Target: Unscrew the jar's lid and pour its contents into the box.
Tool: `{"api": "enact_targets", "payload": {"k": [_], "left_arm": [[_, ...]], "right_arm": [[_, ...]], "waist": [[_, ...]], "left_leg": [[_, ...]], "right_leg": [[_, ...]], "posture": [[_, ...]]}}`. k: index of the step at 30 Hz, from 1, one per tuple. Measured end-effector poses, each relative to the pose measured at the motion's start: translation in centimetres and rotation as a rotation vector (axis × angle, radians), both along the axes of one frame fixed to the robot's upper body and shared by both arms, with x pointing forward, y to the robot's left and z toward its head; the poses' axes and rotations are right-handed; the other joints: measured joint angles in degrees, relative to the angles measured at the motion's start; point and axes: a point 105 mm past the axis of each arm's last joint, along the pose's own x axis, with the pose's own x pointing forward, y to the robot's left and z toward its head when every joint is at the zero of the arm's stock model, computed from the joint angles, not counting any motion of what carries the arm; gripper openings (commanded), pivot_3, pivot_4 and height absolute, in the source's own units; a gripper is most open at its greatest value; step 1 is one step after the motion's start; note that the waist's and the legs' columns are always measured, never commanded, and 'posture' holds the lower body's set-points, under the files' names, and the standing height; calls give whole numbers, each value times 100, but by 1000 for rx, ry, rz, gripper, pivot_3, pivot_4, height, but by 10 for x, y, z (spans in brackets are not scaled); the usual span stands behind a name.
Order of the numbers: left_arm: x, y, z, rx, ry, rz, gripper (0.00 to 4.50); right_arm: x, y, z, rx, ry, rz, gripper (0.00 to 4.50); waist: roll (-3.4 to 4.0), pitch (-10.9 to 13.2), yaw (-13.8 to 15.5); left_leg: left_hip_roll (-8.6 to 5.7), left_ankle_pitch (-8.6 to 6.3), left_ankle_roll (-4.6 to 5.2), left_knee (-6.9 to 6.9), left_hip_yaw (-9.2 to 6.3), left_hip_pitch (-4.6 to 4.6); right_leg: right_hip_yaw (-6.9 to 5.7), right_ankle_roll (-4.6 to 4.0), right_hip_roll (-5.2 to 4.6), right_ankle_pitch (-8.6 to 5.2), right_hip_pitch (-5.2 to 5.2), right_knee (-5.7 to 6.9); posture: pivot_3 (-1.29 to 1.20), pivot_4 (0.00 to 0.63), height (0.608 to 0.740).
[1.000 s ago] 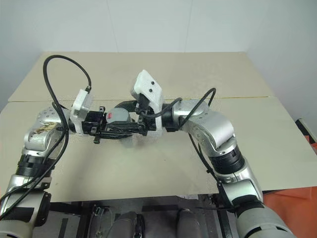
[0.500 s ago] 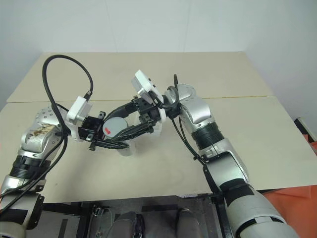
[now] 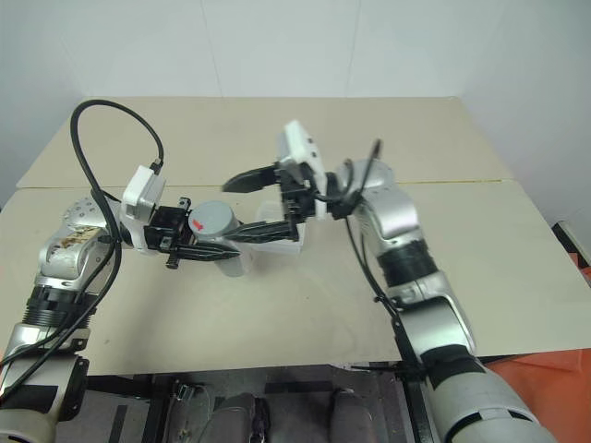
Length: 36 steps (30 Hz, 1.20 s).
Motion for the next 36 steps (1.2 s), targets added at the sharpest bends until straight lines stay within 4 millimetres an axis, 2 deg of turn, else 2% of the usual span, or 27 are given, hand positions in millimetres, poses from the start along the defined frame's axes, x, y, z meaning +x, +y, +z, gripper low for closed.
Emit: {"api": "enact_targets", "payload": {"k": [5, 9, 13, 22, 27, 36], "left_arm": [[17, 3, -8, -4, 32, 122, 1964], [28, 2, -7, -1, 29, 183, 1964], [30, -1, -5, 3, 19, 185, 1964], [28, -6, -3, -2, 13, 147, 1964], [28, -7, -3, 1, 19, 140, 1964], [24, -3, -5, 20, 27, 139, 1964]], "right_arm": [[-16, -4, 9, 16, -40, -96, 4456], [-21, 7, 19, 53, -44, -195, 4456], [-28, 21, 23, 53, -41, -245, 4456], [-21, 43, 12, -35, -47, -369, 4456], [-5, 46, 0, -56, -5, -443, 4456], [-5, 47, -1, -53, 13, -416, 4456]], "waist": [[1, 0, -69], [1, 0, -50], [1, 0, -28], [1, 0, -29], [1, 0, -34], [1, 0, -30]], "left_leg": [[2, 4, -6, -5, 0, 9], [1, 5, -6, -2, 0, 8], [0, 4, -4, -2, 0, 4], [-1, 4, -2, -2, 0, 3], [0, 5, -1, -2, -1, 3], [0, 4, 0, -2, -1, 2]], "right_leg": [[3, 0, 2, 0, -3, 11], [4, 0, 1, 0, -3, 17], [4, 0, 1, 0, -4, 11], [4, 0, 1, 0, -4, 11], [4, 0, 1, 0, -4, 12], [4, 0, 1, 0, -3, 10]], "posture": [[0, 150, 740], [0, 150, 740], [0, 150, 740], [0, 150, 740], [0, 150, 740], [0, 150, 740]]}}
